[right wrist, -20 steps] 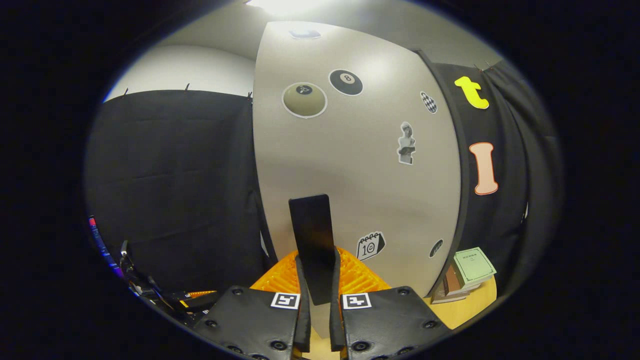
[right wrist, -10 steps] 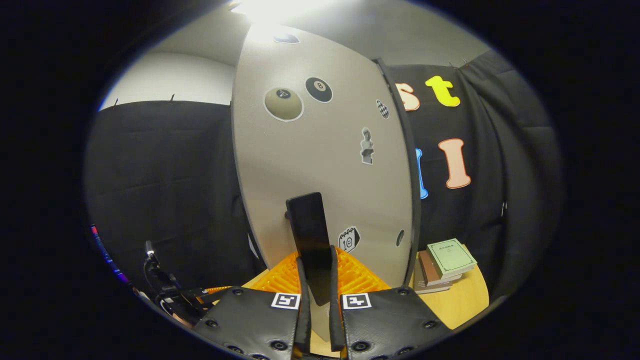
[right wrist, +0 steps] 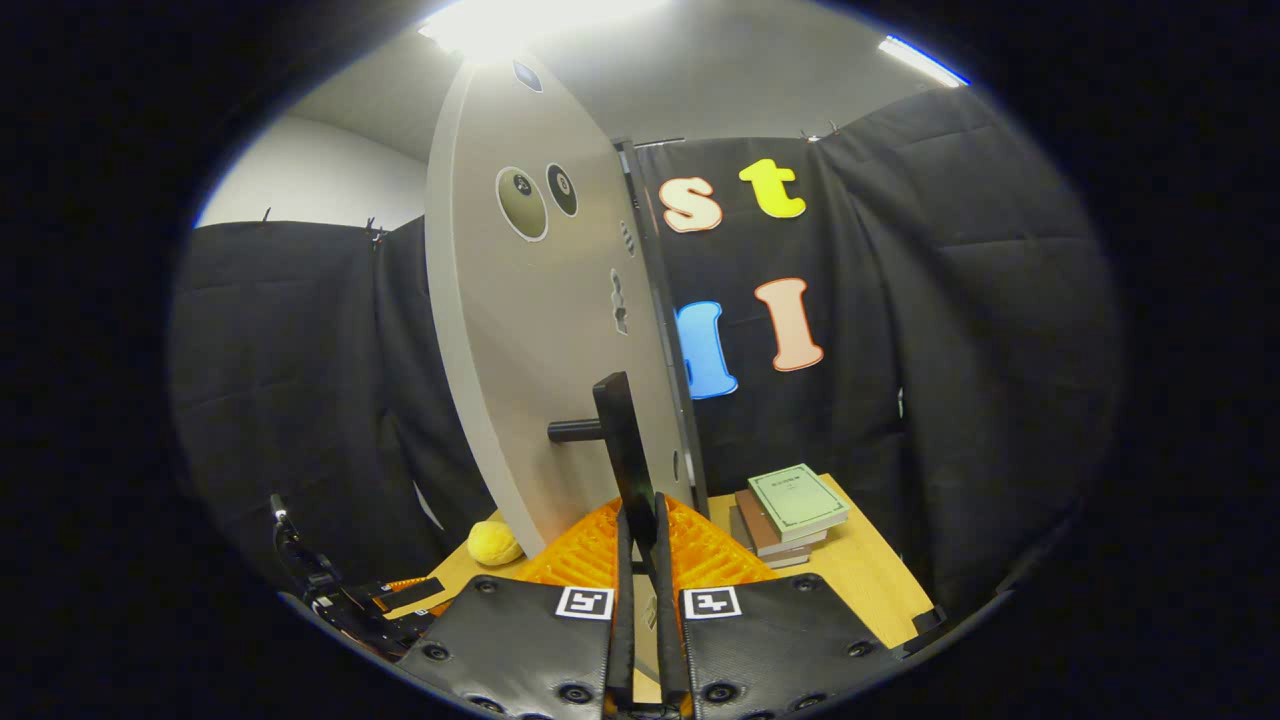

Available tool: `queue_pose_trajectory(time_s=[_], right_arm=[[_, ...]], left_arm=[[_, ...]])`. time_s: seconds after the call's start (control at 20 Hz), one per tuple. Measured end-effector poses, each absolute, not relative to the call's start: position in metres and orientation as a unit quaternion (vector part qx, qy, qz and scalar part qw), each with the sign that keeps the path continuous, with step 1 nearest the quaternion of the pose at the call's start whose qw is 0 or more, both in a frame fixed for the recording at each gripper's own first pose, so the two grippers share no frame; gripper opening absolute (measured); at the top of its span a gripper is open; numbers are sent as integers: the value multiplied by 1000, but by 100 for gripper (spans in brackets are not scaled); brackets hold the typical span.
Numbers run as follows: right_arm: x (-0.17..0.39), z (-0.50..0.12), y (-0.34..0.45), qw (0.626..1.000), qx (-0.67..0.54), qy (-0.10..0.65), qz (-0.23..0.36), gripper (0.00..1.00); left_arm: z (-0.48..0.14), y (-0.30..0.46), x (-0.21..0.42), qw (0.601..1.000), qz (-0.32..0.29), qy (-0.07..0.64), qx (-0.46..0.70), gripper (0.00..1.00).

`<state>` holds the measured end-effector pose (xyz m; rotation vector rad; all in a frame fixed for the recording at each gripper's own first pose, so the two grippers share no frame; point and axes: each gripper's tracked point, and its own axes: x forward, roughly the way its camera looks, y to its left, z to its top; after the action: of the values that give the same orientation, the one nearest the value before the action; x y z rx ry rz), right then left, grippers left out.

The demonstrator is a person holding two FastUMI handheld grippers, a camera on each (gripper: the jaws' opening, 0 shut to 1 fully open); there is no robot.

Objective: Open the cabinet door with the right hand, grasp the bottle in the cabinet with the left hand and place it on the coaster, then close the cabinet door with the right hand.

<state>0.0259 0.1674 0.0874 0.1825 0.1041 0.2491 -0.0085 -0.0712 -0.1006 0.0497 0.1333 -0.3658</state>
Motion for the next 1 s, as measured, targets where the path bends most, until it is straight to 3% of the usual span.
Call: queue_pose_trajectory(time_s=[0.05,0.1,0.15,0.35,0.5,0.6,1.0], right_arm=[[27,87,156,990,83,50,107,10],[31,85,144,992,72,48,91,0],[31,85,135,994,65,47,79,9],[24,67,131,990,85,77,78,8],[-2,50,109,990,94,97,43,9],[-10,45,89,987,118,104,15,4],[-1,58,13,985,134,73,-81,4]], left_arm=[[-102,-77,-13,979,-188,68,27,86],[-104,-83,-14,978,-194,68,28,86],[-104,-88,-15,977,-200,68,28,86],[-104,-101,-13,973,-217,71,30,88],[-100,-104,-5,972,-221,69,25,88],[-101,-108,7,971,-227,74,26,88],[-63,-117,72,973,-221,54,28,86]])
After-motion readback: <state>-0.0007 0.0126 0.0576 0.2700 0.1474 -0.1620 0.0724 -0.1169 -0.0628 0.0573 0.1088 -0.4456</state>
